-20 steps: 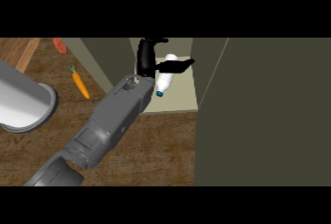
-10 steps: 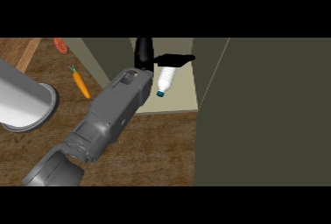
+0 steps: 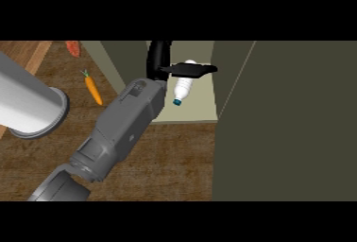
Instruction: Pick up the bottled water, place it into the cabinet and close the cabinet
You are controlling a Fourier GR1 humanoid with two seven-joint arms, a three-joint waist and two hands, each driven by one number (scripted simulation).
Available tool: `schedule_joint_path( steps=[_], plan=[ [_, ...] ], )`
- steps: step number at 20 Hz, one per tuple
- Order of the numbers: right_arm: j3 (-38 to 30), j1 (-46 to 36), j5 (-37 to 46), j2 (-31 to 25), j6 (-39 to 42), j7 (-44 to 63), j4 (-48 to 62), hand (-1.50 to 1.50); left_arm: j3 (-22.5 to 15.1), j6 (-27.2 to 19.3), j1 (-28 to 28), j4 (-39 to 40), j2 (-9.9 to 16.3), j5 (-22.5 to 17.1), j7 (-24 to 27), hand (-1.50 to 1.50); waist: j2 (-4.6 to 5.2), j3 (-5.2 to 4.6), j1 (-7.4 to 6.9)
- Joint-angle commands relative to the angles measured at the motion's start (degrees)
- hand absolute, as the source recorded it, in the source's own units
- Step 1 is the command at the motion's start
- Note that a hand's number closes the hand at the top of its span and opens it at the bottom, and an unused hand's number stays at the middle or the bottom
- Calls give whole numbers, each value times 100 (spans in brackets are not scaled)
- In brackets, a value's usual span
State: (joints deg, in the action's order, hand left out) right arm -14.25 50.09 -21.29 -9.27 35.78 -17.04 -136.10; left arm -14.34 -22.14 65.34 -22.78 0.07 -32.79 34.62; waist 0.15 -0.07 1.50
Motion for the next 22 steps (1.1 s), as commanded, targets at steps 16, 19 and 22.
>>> schedule_joint_path(
  steps=[16, 19, 22],
  plan=[
    [286, 36, -205, 142, -428, 641, -866, -150, -1500, -254, -2806, -4302, 321, -13, -1161, -150, -90, 2, -296],
    [69, 48, -367, -37, -400, 676, -917, -150, -1571, -391, -3113, -4926, 430, 32, -1376, -150, -65, 2, -233],
    [537, 26, 32, 123, -444, 816, -1113, -150, -1967, -741, -3905, -5790, 465, 210, -1459, -150, -66, 0, -249]
  ],
)
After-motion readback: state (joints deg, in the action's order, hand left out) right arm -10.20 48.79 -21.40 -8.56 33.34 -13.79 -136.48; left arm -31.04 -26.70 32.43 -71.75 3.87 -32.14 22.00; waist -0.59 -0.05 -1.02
